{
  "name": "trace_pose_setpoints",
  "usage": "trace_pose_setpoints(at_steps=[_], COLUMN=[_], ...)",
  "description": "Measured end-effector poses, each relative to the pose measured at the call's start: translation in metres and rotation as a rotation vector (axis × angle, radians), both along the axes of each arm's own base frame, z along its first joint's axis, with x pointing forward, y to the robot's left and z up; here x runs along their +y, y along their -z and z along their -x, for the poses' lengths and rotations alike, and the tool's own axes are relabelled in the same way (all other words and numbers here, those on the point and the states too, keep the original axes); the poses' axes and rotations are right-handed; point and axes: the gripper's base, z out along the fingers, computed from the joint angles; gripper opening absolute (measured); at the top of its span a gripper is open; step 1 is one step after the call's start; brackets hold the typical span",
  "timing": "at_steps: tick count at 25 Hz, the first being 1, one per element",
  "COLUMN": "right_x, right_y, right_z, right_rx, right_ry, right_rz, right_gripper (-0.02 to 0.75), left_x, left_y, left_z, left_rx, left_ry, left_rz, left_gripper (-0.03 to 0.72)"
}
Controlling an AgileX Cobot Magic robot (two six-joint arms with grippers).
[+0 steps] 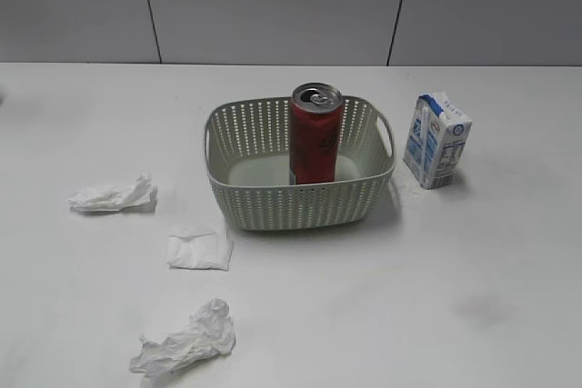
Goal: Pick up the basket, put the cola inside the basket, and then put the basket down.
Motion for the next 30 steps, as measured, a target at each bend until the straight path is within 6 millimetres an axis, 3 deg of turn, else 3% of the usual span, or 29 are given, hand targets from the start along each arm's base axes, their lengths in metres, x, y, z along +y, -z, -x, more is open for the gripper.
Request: trace_pose_setpoints(at_steps=[15,30], right_x=[0.001,0.001], right_y=[0.0,0.0], right_z=[0.0,0.0], right_rx=[0.0,0.001], right_ry=[-0.004,-0.004], right_rz=[-0.007,-0.008], right_gripper=[0.59,0.591], left_x=[-0.002,-0.002], left_y=[-0.013,-0.009], left_z=[0.069,0.072], left_rx=[-0.437,-0.442], left_ry=[0.001,0.002], left_rz=[-0.015,-0.017], left_gripper=[0.584,0.565])
